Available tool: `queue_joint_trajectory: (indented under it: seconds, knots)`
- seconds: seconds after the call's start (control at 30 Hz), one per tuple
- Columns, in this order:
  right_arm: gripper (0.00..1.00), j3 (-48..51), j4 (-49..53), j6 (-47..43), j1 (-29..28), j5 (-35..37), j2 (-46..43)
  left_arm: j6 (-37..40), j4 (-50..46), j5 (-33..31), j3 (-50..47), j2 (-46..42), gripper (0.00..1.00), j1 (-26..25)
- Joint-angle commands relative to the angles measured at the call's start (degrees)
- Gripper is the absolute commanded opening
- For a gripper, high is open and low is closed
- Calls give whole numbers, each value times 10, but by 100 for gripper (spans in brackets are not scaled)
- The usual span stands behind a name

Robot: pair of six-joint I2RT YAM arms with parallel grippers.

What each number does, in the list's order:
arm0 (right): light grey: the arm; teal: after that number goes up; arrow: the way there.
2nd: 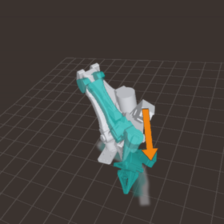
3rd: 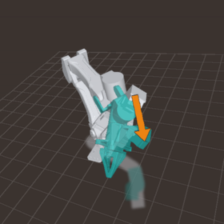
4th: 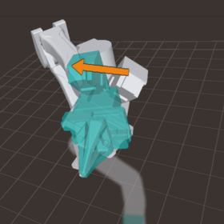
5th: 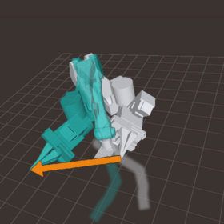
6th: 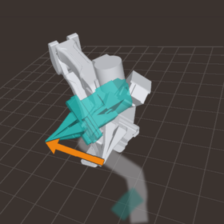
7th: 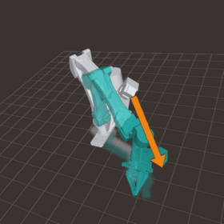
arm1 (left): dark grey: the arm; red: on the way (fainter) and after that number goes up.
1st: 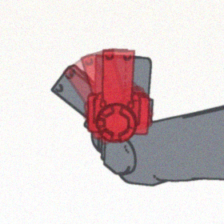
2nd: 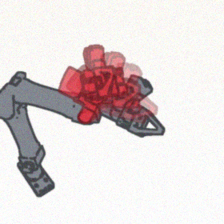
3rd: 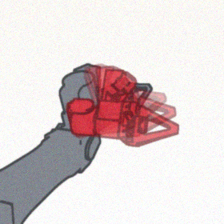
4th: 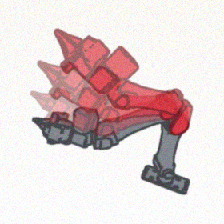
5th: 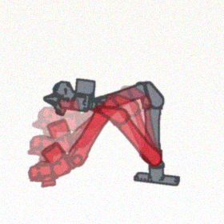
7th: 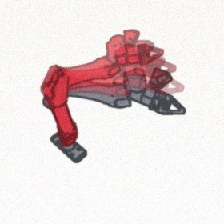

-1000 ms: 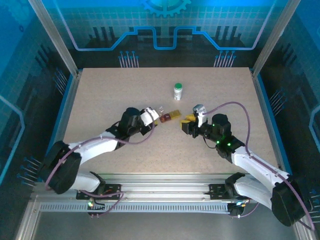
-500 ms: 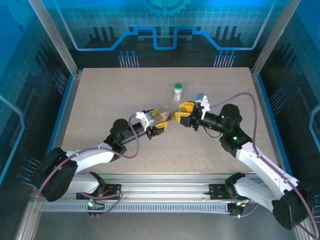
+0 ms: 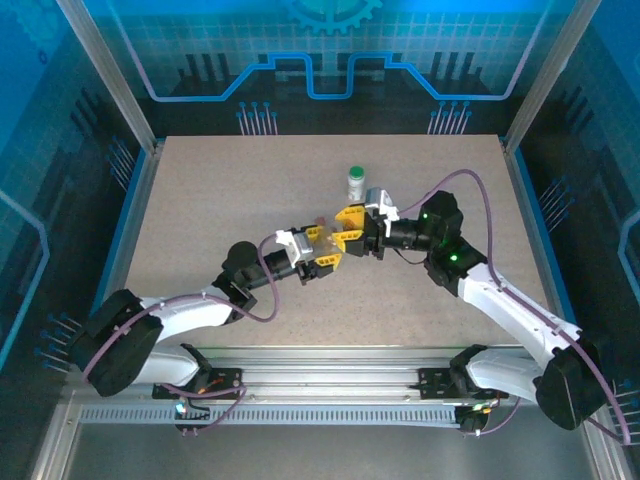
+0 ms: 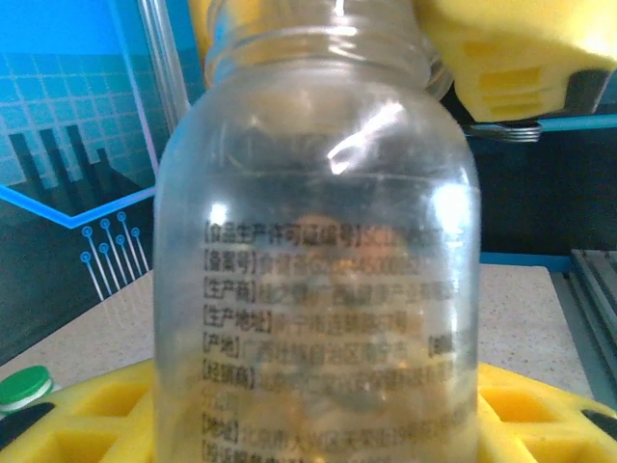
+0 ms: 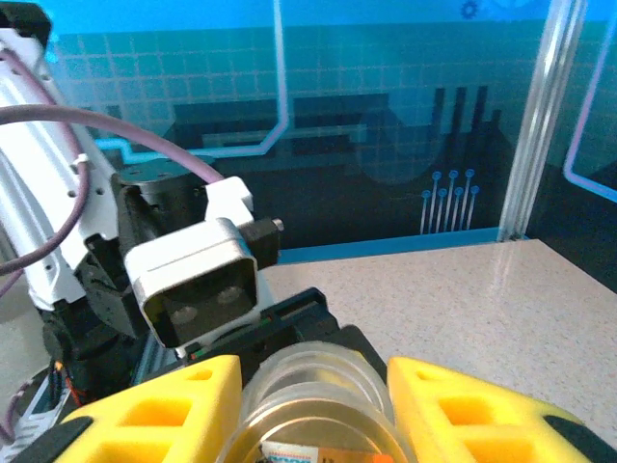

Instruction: Sort the pills into containers

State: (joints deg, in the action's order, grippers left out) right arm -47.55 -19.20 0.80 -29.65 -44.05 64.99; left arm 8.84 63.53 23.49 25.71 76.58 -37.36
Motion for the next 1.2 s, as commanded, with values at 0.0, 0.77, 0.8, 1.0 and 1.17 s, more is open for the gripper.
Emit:
queue_joint_trajectory:
  seconds: [0.0,0.77,0.8,1.0,1.17]
  knots:
    - [19,-25,42,-53,-18,-62,6,-20,49,51,6,11,0,-5]
    - [18,-244,692,-470,-78,-14,111,-48,-4,194,76,-71,0,53]
    - [19,-242,686,-469,-78,-8,114,-51,1,194,80,-68,0,55]
    - [22,-182,504,-316,-86,68,102,-63,55,137,88,-52,0,55]
    - [21,-114,263,-40,-87,73,111,-38,87,70,88,-38,0,55]
